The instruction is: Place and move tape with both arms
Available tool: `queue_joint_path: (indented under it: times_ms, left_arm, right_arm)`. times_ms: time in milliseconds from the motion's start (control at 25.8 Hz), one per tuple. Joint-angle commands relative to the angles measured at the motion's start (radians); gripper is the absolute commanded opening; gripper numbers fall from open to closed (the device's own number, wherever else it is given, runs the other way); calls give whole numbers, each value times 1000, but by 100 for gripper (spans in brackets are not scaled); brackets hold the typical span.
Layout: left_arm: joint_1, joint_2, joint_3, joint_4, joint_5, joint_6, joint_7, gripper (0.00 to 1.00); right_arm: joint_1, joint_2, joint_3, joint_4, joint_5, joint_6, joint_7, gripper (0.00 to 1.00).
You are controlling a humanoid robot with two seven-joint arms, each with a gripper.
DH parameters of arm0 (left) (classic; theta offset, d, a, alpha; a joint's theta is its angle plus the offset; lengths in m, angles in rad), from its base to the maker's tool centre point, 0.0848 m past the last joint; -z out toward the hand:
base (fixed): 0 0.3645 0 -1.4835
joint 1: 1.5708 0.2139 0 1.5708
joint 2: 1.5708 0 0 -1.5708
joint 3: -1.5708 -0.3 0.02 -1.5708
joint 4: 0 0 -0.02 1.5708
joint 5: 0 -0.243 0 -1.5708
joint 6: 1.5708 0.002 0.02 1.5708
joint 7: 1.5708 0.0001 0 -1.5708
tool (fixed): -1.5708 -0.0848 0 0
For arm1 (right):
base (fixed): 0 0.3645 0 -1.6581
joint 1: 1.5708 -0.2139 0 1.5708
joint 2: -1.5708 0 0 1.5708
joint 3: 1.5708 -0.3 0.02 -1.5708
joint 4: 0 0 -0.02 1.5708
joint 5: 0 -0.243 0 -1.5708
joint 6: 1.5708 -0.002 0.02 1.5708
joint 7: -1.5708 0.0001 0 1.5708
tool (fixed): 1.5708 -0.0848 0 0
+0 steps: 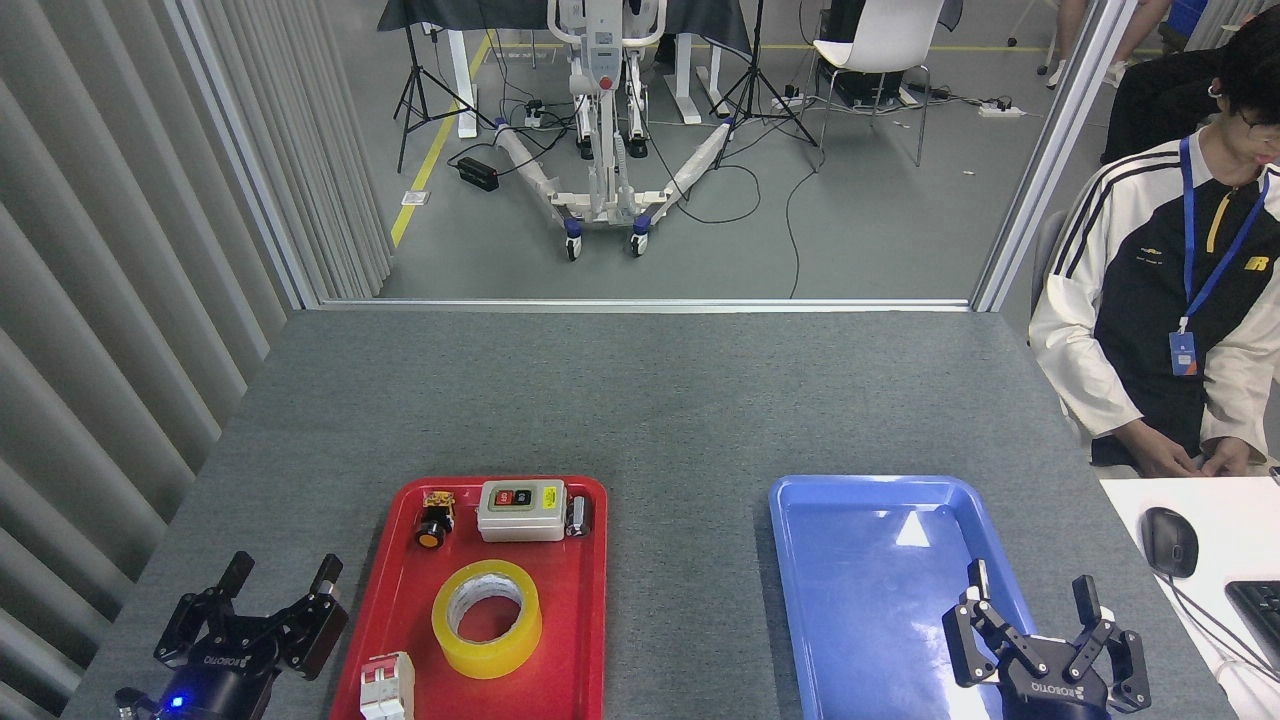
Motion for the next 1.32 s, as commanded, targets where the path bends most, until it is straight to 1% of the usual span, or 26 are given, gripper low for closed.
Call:
queue_joint_path:
  times_ms: [0,78,155,388,543,698,969,1085,1279]
  left_arm:
    - [2,1,-4,-1,0,8,16,100]
    - [2,4,-4,-1,0,14,43,100]
    - [2,4,-2,2,1,14,47,100]
    - [2,8,-4,10,1,-18,51,100]
    - [2,7,-2,8,3,-17,47,100]
    - [1,4,-5,5,3,-8,43,100]
    - [-21,5,-19,22,7,-15,43,100]
    - [-22,4,-20,25,7,-8,43,100]
    - [-27,7,-19,22,6,-5,43,100]
  right_arm:
    - [1,-5,25,10,-9,1,3,100]
    - [-5,-4,65,27,-12,-2,3,100]
    - [-8,4,94,36,-12,-2,4,100]
    - [-8,12,99,39,-12,-2,3,100]
    - [-6,7,108,45,-12,-11,3,100]
    - [-3,2,128,50,-12,-74,6,100]
    - [-26,9,131,62,-10,-65,7,100]
    - [-25,10,138,62,-3,-45,76,100]
    - [-26,13,148,59,23,-31,95,100]
